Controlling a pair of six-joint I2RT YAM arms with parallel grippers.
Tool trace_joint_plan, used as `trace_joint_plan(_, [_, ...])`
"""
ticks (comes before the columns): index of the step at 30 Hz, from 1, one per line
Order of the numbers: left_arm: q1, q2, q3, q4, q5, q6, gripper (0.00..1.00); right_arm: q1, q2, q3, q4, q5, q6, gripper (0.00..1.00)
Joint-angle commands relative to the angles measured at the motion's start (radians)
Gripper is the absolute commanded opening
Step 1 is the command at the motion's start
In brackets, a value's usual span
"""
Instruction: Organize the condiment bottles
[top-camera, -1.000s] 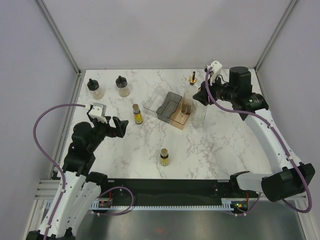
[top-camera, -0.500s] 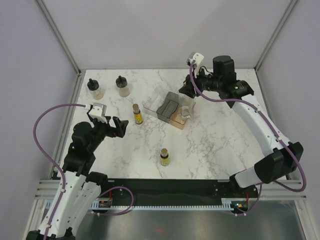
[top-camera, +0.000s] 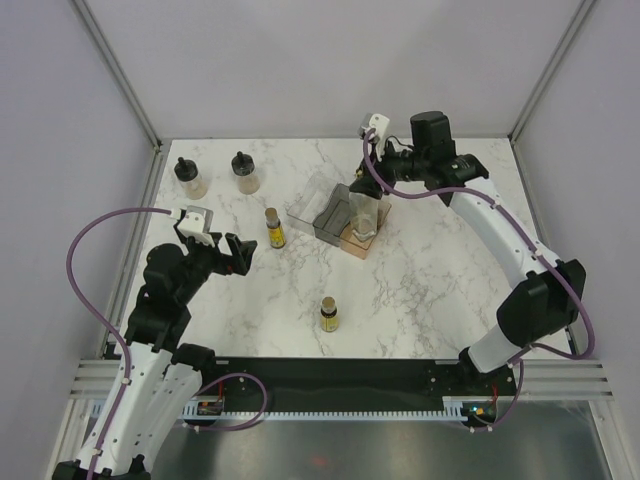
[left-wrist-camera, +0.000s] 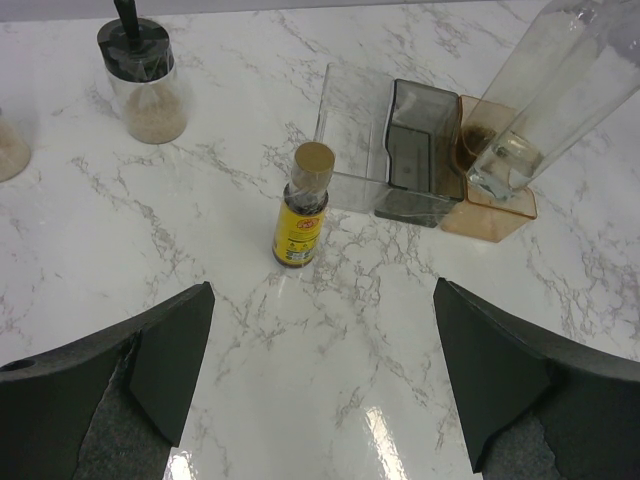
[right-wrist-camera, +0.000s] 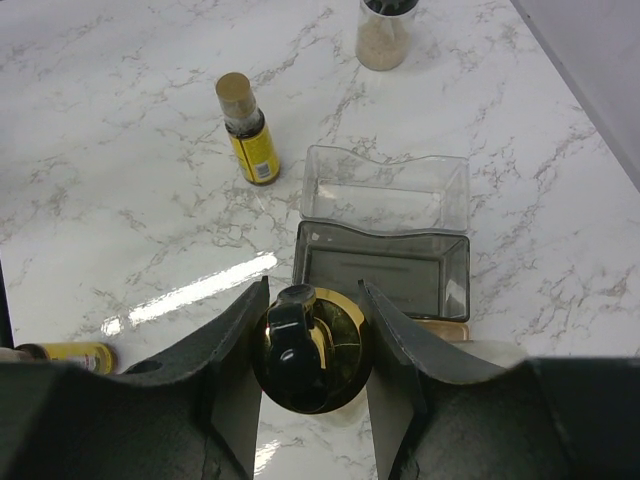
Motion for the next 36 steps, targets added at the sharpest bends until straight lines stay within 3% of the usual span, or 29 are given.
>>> trace_joint_plan(1, [-0.005,0.004,-0.010,0.010,0.003,0.030,1.00,0.003,-0.008,0.028,0.052,-0.076,-0.084,0.00])
trace_joint_plan(15, [-0.006,0.004,-0.009,0.011,0.003,0.032,1.00,0.003,0.018,-0.017,0.008,-0.089,-0.143,0.07])
trace_joint_plan(21, [-0.006,0.002,-0.009,0.010,0.001,0.032,1.00,0.001,0.012,-0.038,0.008,-0.080,-0.155,0.18])
trace_joint_plan(28, [-0.005,0.002,-0.009,0.010,0.001,0.032,1.00,0.001,-0.020,-0.046,0.008,-0.066,-0.163,0.44])
trace_joint_plan(35, [-0.005,0.005,-0.009,0.010,0.003,0.032,1.00,0.001,-0.060,-0.037,0.008,-0.041,-0.144,0.61])
trace_joint_plan(36, [-0.006,0.007,-0.010,0.011,0.003,0.032,1.00,0.003,-0.071,-0.034,0.009,-0.038,-0.143,0.73])
